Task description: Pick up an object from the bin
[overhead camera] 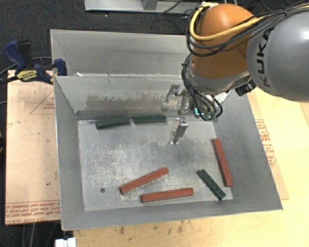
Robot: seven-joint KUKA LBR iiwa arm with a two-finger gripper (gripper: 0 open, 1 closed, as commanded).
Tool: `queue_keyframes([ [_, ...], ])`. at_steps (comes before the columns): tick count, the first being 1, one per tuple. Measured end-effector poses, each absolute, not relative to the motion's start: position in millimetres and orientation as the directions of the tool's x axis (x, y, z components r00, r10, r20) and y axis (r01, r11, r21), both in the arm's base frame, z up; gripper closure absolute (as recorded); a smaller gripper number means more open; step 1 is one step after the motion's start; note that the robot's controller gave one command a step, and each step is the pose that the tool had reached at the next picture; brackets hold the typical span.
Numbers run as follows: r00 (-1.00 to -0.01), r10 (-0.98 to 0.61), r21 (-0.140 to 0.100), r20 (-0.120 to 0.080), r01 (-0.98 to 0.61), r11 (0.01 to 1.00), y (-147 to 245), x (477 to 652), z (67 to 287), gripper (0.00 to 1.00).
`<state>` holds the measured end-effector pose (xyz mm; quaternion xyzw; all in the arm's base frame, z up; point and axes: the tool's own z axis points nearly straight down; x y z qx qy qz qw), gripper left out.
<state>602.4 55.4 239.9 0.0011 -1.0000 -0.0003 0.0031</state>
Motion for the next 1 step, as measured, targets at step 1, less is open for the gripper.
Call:
queue_keyframes([
  [1, -1.000, -0.001, 0.001, -0.002, -0.001, 1.000, 55.1, 603.9, 244.5, 0.00],
])
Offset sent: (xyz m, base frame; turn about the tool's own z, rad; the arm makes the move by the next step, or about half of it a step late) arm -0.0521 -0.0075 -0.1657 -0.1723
